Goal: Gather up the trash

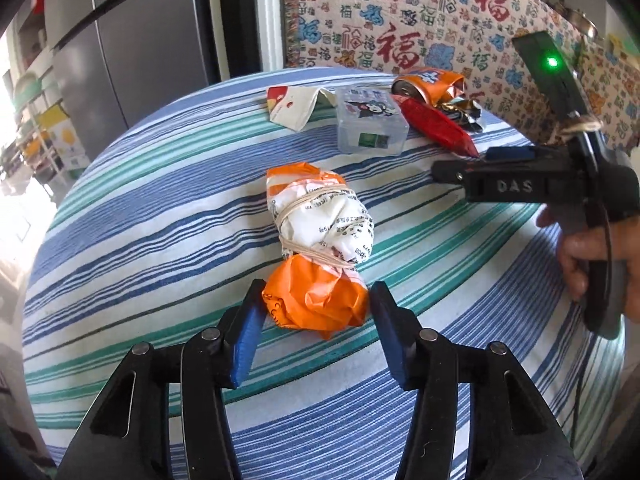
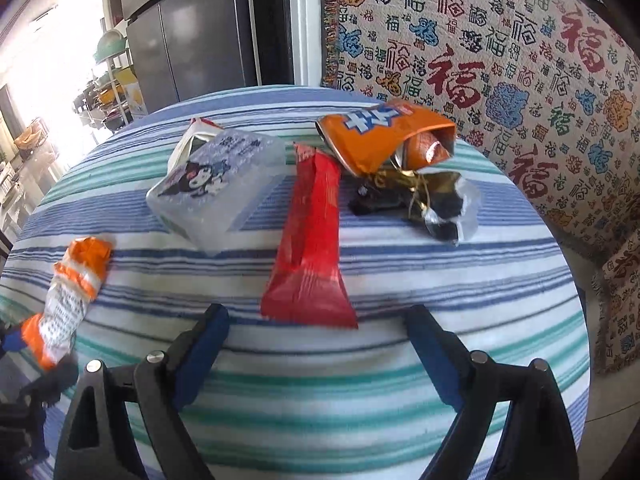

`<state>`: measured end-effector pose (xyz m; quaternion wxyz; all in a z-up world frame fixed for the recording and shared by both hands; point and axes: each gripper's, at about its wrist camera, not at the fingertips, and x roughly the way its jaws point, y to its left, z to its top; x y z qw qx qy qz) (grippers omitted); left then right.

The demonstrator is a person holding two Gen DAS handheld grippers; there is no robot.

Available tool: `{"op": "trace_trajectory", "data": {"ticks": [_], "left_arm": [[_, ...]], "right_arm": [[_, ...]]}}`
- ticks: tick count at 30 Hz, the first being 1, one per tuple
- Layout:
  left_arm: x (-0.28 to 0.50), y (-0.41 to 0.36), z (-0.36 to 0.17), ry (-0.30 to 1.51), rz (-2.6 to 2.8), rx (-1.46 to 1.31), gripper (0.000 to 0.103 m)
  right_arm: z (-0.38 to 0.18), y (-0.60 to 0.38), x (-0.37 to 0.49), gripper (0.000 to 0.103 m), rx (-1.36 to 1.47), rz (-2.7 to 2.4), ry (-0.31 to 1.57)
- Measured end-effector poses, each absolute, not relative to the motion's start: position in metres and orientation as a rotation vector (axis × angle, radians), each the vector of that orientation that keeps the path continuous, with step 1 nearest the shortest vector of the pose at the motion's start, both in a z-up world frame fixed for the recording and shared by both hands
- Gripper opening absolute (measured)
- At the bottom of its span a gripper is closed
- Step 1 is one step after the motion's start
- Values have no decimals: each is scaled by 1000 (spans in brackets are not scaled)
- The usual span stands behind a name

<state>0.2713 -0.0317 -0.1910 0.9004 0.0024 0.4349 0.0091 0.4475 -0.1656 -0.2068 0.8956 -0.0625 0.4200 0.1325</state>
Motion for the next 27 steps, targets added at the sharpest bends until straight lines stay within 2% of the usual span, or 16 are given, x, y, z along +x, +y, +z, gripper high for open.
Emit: {"op": "trace_trajectory", "data": {"ticks": [2, 4, 5, 6, 10, 14, 17, 25, 27], "left_arm": [[272, -33, -192, 906, -14, 5, 72], [274, -39, -193, 915, -25, 32, 78], [275, -41, -193, 917, -21, 45, 80], [275, -41, -194, 919, -13, 44, 82], [277, -36, -194, 923, 7, 20, 87], [283, -31, -197, 939, 47, 7, 99], [286, -28, -199, 947, 72, -3, 102], [290, -30, -199, 951, 51, 23, 103], [294, -28, -198, 960, 4, 42, 103]], "right_arm": [[-206, -163, 454, 92, -115, 261, 867], [-203, -164, 455, 75, -107, 245, 845], [-202, -166, 454, 42, -98, 235, 833], [-202, -170, 453, 33, -74, 245, 834], [-204, -182, 434, 33, -72, 272, 837], [-207, -190, 394, 33, -152, 266, 839], [-209, -201, 360, 33, -159, 266, 851], [-211, -210, 311, 35, -176, 258, 823], [-211, -210, 315, 39, -183, 252, 822]]}}
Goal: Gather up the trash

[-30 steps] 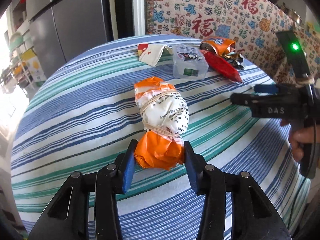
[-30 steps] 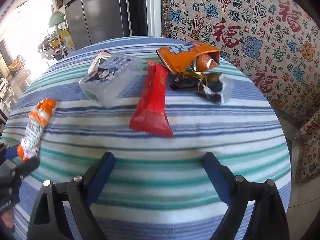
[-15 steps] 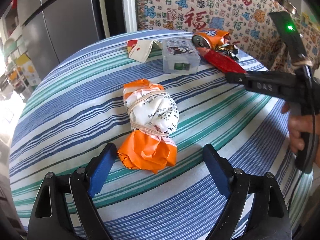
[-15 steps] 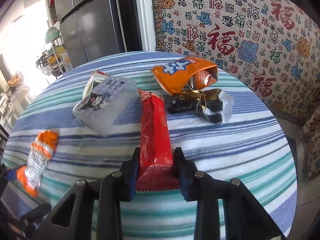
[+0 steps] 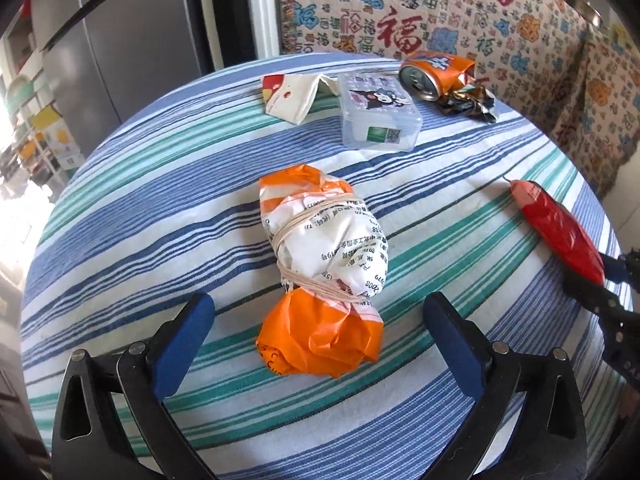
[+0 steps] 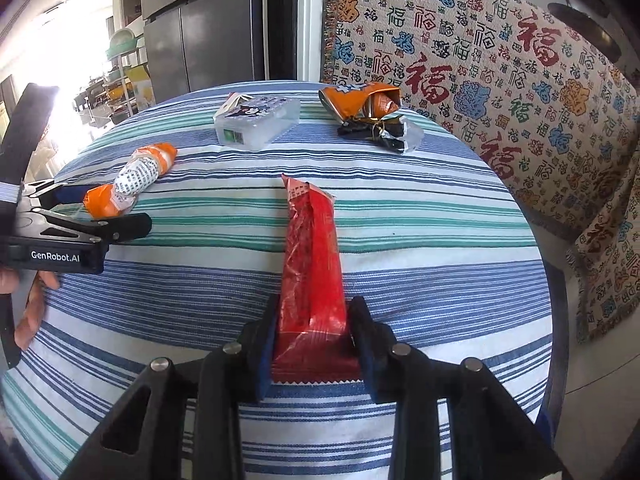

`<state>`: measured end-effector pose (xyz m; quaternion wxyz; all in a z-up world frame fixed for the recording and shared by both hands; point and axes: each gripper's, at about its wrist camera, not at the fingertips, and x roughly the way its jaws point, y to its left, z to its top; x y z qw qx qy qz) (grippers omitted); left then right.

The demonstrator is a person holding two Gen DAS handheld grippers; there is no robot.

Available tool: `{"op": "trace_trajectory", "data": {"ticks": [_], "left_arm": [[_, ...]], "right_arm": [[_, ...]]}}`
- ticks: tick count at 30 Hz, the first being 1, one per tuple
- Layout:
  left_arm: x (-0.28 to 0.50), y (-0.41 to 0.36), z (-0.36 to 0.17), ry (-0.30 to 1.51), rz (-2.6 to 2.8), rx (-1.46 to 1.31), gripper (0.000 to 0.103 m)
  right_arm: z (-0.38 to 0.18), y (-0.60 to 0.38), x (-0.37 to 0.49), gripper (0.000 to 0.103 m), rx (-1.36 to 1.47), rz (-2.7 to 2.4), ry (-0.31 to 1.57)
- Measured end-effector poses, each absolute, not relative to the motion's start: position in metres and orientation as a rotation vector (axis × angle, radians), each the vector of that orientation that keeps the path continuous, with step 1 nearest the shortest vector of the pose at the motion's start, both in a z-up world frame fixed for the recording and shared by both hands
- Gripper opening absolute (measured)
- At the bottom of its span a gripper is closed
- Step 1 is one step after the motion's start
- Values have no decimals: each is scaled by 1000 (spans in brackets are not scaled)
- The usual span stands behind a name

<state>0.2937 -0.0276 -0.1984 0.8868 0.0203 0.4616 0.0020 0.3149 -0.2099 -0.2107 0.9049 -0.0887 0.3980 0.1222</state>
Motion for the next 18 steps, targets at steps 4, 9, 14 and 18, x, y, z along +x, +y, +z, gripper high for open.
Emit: {"op": "trace_trajectory", "data": {"ticks": [4, 9, 14, 18], "left_arm": [[298, -22, -197, 955, -80, 76, 103], [298, -21, -196, 952, -85, 76, 103], [299, -23, -196, 953, -78, 74, 103], [310, -25, -197, 954, -53, 64, 103]], "right_arm": [[-213, -214, 326, 56, -143, 243, 848], [-215, -204, 338, 81, -146, 268, 866], [-216, -197, 350, 89, -160, 301, 872], [-217, -193, 359, 99, -164, 305, 885]]}}
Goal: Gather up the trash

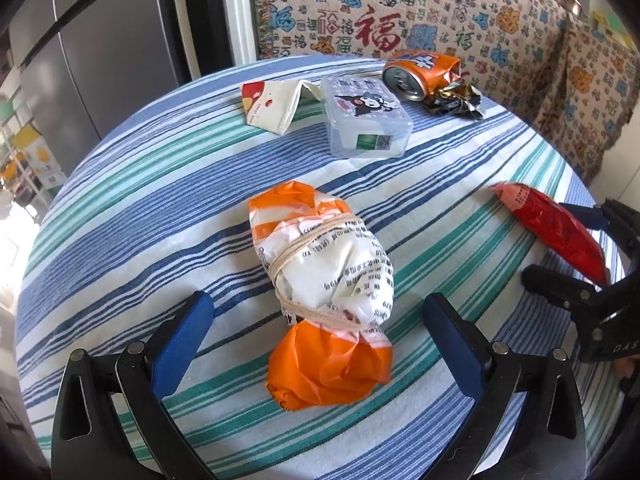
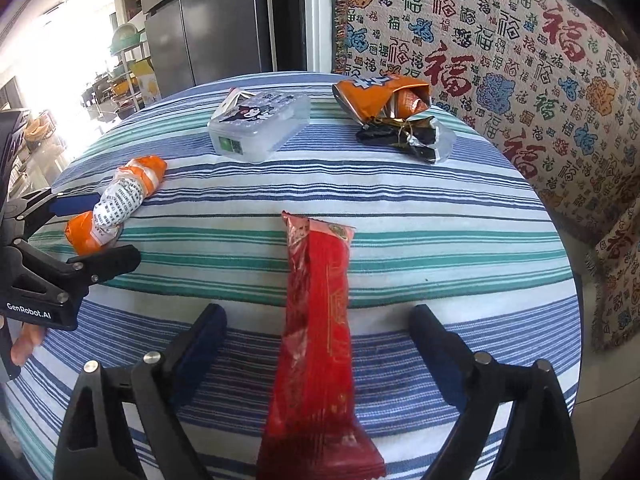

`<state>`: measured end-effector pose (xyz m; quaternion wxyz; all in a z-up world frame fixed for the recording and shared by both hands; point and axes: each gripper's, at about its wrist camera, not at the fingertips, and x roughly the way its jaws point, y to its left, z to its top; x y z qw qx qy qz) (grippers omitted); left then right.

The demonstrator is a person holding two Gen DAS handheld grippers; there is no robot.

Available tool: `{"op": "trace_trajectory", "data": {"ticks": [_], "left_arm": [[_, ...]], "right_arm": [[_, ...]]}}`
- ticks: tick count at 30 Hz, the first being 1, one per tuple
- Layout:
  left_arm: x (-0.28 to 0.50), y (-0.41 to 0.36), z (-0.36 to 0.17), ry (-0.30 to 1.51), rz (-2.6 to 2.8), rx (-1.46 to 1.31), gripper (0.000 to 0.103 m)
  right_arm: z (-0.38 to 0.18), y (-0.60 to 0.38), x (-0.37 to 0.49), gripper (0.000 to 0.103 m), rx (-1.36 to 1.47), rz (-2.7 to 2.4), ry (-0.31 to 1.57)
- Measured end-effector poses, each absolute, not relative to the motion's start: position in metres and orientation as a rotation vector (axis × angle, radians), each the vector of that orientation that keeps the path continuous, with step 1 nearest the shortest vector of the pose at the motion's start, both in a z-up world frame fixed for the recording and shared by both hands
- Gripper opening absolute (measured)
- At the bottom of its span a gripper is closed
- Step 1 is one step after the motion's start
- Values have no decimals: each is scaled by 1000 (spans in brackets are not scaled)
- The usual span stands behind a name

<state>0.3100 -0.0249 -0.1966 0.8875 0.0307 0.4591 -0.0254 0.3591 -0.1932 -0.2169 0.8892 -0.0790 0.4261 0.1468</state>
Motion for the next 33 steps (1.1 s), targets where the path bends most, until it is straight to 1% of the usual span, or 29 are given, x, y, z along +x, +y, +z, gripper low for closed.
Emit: {"op": "trace_trajectory", "data": {"ticks": [8, 10, 11, 12, 13, 14, 16, 20, 24, 33], "left_arm": [[317, -22, -196, 970, -59, 68, 103], [318, -22, -196, 969, -54, 66, 103], [317, -22, -196, 966, -53, 65, 103], [317, -21, -195, 962, -49, 65, 102], [316, -21, -194, 950, -47, 63, 94], [314, -20, -192, 929, -45, 61, 76], [311, -21, -189, 900, -47, 59, 53], [310, -23, -187, 884, -49, 44, 50], [304, -32, -182, 856, -76, 26, 50], [294, -68, -176, 846, -174, 34, 50]], "right_arm": [[-213, -197, 356, 99, -192, 327, 962], [-214, -198, 354, 98, -191, 324, 943], [-213, -198, 353, 92, -187, 323, 929], [-210, -198, 352, 72, -184, 322, 915], [-206, -199, 353, 54, -178, 311, 913], [-205, -201, 355, 18, -165, 298, 924], [-205, -202, 354, 19, -152, 300, 919], [-205, -204, 351, 17, -126, 286, 908], [-197, -211, 346, 16, -102, 271, 875], [-191, -238, 334, 15, -75, 229, 872]]}}
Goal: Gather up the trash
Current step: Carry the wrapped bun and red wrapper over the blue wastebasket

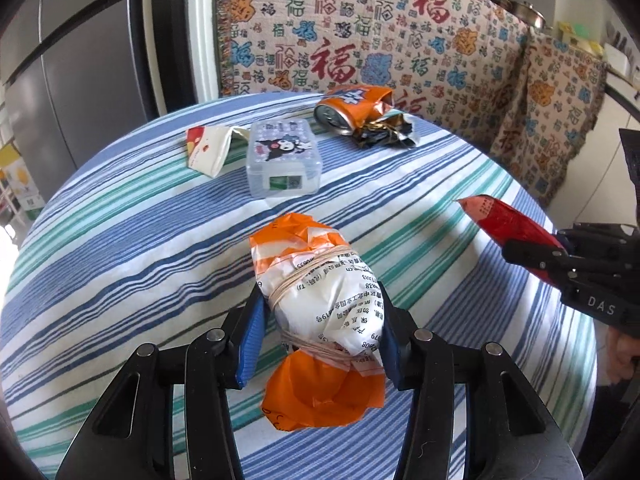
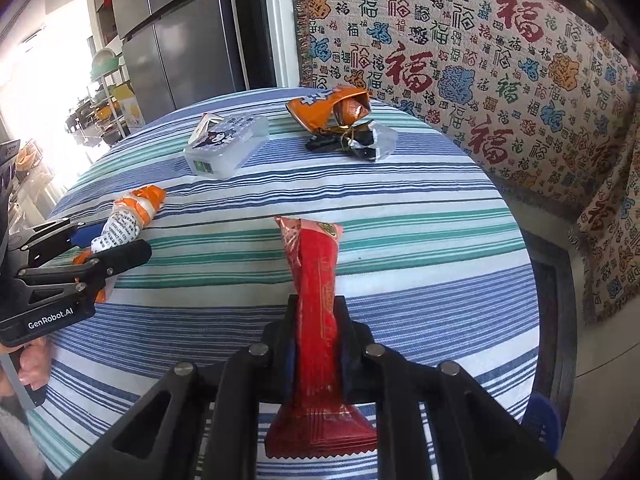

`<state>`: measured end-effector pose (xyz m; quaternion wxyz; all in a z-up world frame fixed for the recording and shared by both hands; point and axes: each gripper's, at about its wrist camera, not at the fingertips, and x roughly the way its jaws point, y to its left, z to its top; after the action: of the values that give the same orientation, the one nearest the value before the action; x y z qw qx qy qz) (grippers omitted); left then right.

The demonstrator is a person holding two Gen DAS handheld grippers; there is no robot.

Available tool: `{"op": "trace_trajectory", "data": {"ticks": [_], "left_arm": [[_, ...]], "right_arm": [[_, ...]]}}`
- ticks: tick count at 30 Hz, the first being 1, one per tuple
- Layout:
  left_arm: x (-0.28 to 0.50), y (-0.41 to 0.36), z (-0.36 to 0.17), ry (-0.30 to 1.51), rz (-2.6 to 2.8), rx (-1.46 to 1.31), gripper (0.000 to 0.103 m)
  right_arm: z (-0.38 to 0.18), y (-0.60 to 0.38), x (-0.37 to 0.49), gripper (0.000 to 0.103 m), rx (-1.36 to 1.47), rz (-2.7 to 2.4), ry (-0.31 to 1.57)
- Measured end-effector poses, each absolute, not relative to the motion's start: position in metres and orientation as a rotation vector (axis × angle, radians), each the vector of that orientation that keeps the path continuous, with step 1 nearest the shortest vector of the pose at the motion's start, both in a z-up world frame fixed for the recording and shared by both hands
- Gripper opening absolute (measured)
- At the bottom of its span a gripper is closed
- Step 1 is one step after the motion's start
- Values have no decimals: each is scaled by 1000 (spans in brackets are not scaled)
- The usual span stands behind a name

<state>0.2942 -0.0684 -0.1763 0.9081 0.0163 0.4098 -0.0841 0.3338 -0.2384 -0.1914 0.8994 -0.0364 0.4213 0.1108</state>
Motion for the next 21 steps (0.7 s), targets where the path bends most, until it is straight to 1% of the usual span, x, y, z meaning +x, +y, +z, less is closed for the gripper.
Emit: {"op": "trace_trajectory", "data": {"ticks": [9, 21], "left_arm": [[280, -104, -168, 830, -232, 64, 50], [262, -202, -153, 812, -363, 113, 50]], "right_arm": [[-185, -277, 308, 15, -53, 184, 866], [-166, -367, 258, 14, 36, 56, 827]]}}
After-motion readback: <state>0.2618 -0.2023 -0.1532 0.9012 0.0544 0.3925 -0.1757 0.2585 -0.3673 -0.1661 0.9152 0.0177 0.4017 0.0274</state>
